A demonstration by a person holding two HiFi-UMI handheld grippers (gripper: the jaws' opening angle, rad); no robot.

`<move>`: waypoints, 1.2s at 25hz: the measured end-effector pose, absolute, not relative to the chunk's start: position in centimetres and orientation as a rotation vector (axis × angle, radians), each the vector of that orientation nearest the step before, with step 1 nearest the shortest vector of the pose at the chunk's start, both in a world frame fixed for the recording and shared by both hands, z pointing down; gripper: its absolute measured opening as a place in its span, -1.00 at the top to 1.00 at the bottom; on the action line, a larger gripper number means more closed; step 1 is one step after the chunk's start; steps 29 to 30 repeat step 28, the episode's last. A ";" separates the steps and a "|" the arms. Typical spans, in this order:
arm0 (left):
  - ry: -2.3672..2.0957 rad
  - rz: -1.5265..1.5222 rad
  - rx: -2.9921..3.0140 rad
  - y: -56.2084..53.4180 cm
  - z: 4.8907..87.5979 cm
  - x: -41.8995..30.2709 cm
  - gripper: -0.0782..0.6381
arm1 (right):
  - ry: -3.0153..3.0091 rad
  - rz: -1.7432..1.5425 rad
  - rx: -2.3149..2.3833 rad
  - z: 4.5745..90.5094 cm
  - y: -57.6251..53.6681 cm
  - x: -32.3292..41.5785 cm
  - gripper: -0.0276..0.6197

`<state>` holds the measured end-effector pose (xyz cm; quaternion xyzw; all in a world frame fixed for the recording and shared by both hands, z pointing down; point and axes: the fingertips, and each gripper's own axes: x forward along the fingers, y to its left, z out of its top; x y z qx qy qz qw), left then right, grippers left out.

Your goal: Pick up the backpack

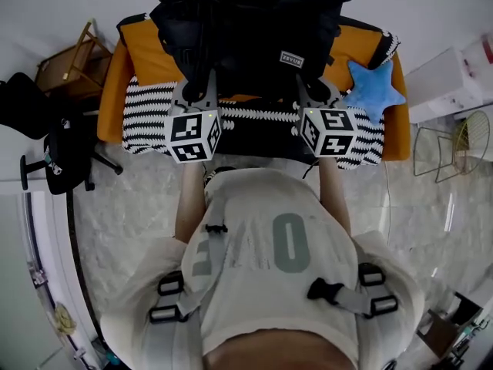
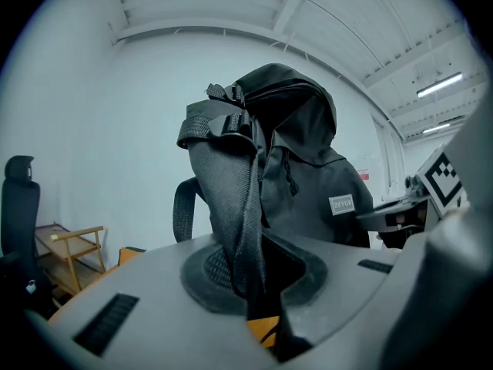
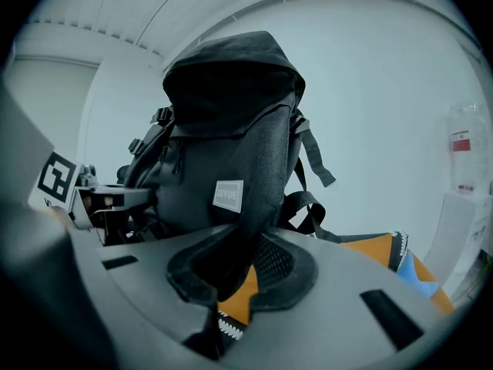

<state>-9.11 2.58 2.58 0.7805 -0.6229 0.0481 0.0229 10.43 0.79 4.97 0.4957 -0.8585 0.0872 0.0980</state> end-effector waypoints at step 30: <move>-1.940 0.134 2.420 2.5 2.9 -8.2 0.65 | -2.572 0.277 1.503 4.6 1.2 11.6 0.76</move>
